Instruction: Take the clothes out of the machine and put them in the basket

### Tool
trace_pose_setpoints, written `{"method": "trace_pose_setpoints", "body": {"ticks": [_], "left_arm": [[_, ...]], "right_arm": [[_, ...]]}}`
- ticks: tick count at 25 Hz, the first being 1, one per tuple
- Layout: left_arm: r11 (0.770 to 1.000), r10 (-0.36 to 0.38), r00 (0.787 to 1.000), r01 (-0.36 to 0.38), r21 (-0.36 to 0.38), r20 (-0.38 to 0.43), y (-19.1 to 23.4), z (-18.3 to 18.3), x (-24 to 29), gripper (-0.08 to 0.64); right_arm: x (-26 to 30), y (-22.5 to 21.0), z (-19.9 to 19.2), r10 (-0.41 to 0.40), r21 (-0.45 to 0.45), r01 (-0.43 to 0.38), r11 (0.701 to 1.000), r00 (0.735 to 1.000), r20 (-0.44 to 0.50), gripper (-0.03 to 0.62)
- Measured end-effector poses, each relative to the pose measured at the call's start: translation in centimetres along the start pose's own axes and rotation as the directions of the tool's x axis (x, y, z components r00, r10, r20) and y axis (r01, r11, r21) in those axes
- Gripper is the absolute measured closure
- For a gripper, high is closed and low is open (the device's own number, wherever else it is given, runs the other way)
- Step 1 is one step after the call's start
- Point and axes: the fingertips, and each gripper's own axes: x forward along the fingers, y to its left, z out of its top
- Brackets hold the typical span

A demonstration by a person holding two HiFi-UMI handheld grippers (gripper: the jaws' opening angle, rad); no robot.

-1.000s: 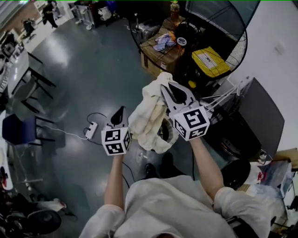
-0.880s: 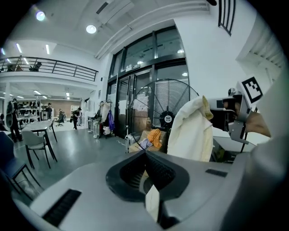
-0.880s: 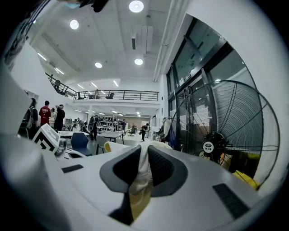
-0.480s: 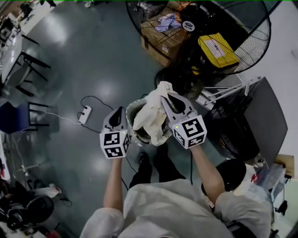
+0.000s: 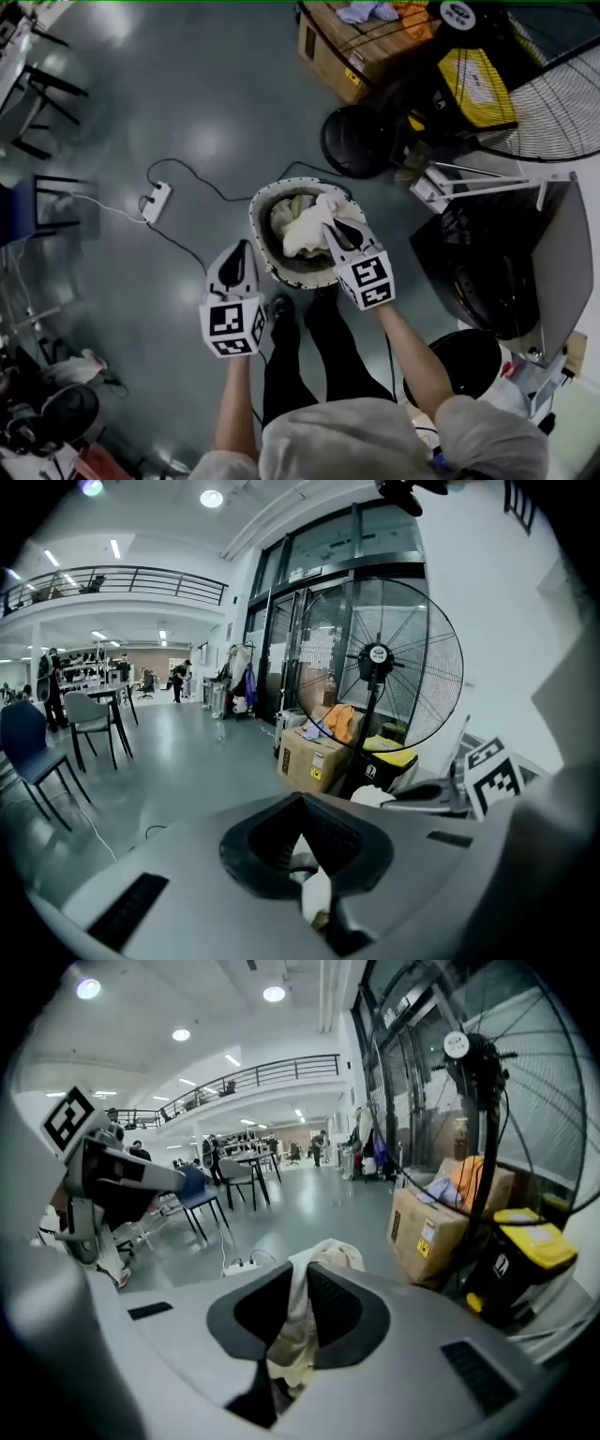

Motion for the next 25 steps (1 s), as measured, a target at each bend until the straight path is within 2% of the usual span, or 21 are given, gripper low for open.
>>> {"method": "trace_pose_setpoints", "body": {"ticks": [8, 14, 15, 17, 18, 23, 25], "left_arm": [[0.999, -0.014, 0.999, 0.012, -0.039, -0.049, 1.3, -8.6, 5.0, 0.541], [0.998, -0.027, 0.997, 0.022, -0.06, -0.073, 1.8, -13.1, 7.0, 0.541], [0.998, -0.031, 0.997, 0.027, -0.059, -0.074, 1.8, -13.3, 7.1, 0.541], [0.998, -0.041, 0.996, 0.037, -0.055, -0.075, 1.5, -13.5, 7.1, 0.541], [0.998, -0.045, 0.996, 0.041, -0.052, -0.074, 1.4, -13.5, 7.1, 0.541], [0.998, -0.047, 0.997, 0.045, -0.044, -0.064, 1.9, -12.4, 6.4, 0.541], [0.998, -0.046, 0.997, 0.043, -0.04, -0.06, 1.9, -11.7, 6.1, 0.541]], "right_arm": [[10.7, -1.6, -16.0, -0.013, 0.126, 0.035, 0.991, 0.985, -0.174, 0.529], [17.7, -2.1, -24.3, -0.005, 0.156, 0.052, 0.986, 0.957, -0.289, 0.522], [18.7, -2.1, -25.5, 0.004, 0.176, 0.053, 0.983, 0.951, -0.311, 0.483], [19.7, -2.3, -26.9, 0.012, 0.206, 0.061, 0.977, 0.941, -0.338, 0.293], [19.8, -2.4, -27.2, 0.007, 0.209, 0.069, 0.976, 0.939, -0.343, 0.258], [17.7, -2.1, -25.7, -0.02, 0.181, 0.078, 0.98, 0.953, -0.302, 0.253], [16.2, -1.9, -24.3, -0.03, 0.172, 0.081, 0.982, 0.959, -0.28, 0.272]]}}
